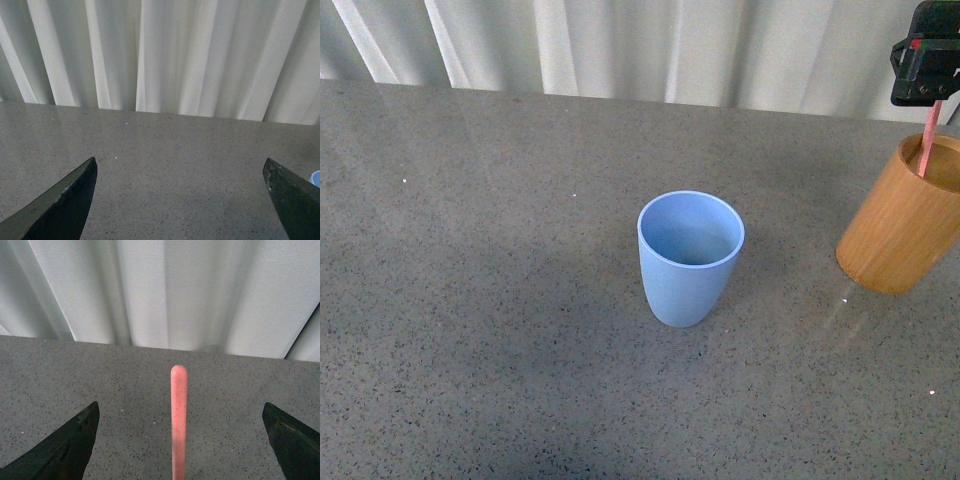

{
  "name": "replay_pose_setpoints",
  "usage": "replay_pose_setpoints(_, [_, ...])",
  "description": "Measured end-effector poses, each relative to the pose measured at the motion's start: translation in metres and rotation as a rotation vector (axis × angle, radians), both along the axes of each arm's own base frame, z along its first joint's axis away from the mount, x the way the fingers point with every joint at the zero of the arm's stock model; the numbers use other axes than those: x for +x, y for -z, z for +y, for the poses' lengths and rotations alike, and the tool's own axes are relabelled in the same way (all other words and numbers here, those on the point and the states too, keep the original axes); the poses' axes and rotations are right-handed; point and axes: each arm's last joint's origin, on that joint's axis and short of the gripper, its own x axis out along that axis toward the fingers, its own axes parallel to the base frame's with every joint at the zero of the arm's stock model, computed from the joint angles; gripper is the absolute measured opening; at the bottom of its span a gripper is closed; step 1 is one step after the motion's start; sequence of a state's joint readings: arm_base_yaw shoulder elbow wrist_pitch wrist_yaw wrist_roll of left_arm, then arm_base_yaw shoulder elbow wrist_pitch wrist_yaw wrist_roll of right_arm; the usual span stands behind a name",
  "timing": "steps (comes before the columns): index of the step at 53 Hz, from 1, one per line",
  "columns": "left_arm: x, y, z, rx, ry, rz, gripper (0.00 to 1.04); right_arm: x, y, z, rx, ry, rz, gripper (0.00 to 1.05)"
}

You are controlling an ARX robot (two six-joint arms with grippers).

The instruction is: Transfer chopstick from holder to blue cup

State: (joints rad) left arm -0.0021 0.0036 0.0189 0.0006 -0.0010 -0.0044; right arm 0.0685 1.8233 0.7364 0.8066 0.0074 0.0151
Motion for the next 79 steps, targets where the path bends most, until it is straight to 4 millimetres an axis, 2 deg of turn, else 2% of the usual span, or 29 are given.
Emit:
replay_pose_setpoints(21, [0.000,0.000,0.000,0.000,0.000,0.000,0.98,0.011,0.013,0.009,-0.007,-0.010,0.028,0.95])
replay_pose_setpoints(37, [0.000,0.000,0.000,0.000,0.000,0.000,0.98,0.016,0.015,0.009,-0.006,-0.009,0.021,0.94])
replay_pose_setpoints(41, [0.000,0.000,0.000,0.000,0.000,0.000,0.98,0.016,0.015,0.008,-0.006,-0.007,0.019,0.87])
replay_pose_setpoints(49, [0.000,0.000,0.000,0.000,0.000,0.000,0.98,0.016,0.014,0.007,-0.006,-0.001,0.012,0.63])
replay_pose_setpoints(56, [0.000,0.000,0.000,0.000,0.000,0.000,0.98,0.016,0.014,0.006,-0.006,0.001,0.007,0.49])
replay_pose_setpoints(66, [0.000,0.000,0.000,0.000,0.000,0.000,0.98,0.013,0.015,0.004,-0.009,0.002,0.005,0.20])
replay_pose_setpoints(73, [0.000,0.000,0.000,0.000,0.000,0.000,0.98,0.010,0.014,0.003,-0.012,-0.001,-0.002,0.13])
replay_pose_setpoints(76, [0.000,0.000,0.000,0.000,0.000,0.000,0.98,0.008,0.011,0.002,-0.015,-0.001,-0.010,0.06])
replay_pose_setpoints(79, [0.000,0.000,0.000,0.000,0.000,0.000,0.98,0.006,0.009,0.002,-0.019,-0.005,-0.020,0.03])
